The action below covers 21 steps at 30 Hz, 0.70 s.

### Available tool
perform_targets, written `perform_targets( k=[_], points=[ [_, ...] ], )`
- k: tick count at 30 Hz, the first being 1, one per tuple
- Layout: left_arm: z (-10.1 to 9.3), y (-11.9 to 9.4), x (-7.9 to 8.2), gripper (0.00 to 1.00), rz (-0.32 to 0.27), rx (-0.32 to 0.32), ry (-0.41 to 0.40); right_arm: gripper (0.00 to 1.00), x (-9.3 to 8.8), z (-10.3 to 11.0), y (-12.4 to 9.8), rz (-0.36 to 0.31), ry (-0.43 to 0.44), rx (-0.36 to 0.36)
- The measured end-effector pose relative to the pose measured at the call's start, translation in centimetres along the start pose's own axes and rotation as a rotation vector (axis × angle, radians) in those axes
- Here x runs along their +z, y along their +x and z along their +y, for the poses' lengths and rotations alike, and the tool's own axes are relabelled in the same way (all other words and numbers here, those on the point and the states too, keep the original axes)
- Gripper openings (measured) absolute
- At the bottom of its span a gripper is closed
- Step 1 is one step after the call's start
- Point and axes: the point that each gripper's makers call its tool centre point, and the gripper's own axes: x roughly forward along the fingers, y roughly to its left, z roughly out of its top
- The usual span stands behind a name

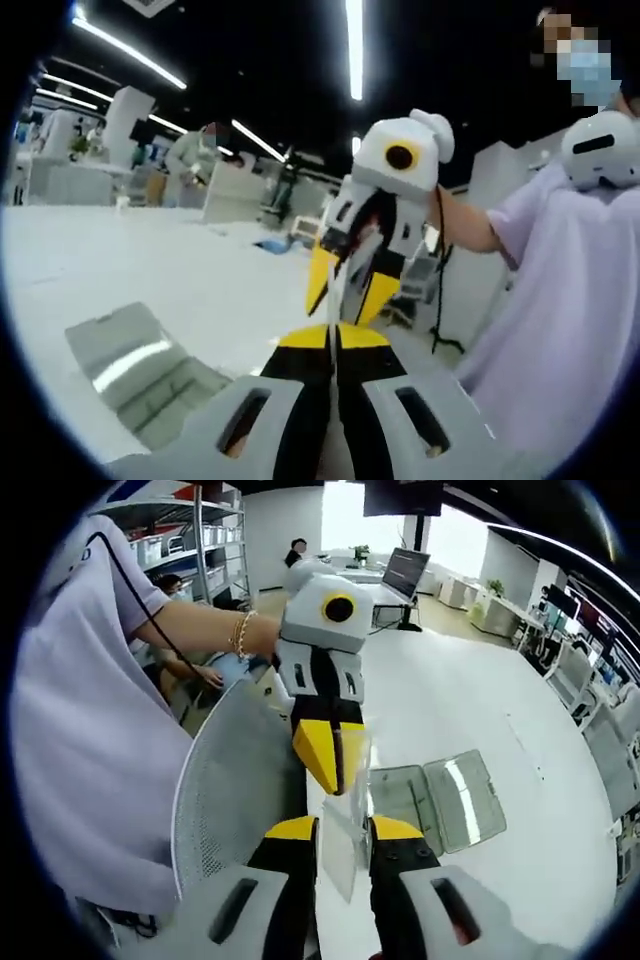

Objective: Insert the divider into the dual guide fixture by aligning both edges with the guide slots and pushing it downward to the bottom, including one-sided entry, uneven engagement, binding, and posture correction.

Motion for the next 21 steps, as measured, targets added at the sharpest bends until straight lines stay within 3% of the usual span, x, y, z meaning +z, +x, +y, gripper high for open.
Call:
perform_targets(
  k=[8, 18, 21],
  points=[
    [0.3, -0.3, -0.1, 0.0, -0.008, -0.001, -0.01, 0.13, -2.6, 0.2, 1.9, 0.061, -0.005, 0.019],
    [-0.3, -0.3, -0.1, 0.0, -0.017, -0.02, 0.003, 0.0, -2.7, 0.4, 1.8, 0.046, 0.041, 0.027],
    [-0.4, -0.2, -0.3, 0.0, -0.018, -0.016, 0.015, 0.0, -2.8, 0.7, 1.8, 0.043, 0.076, 0.043]
  ],
)
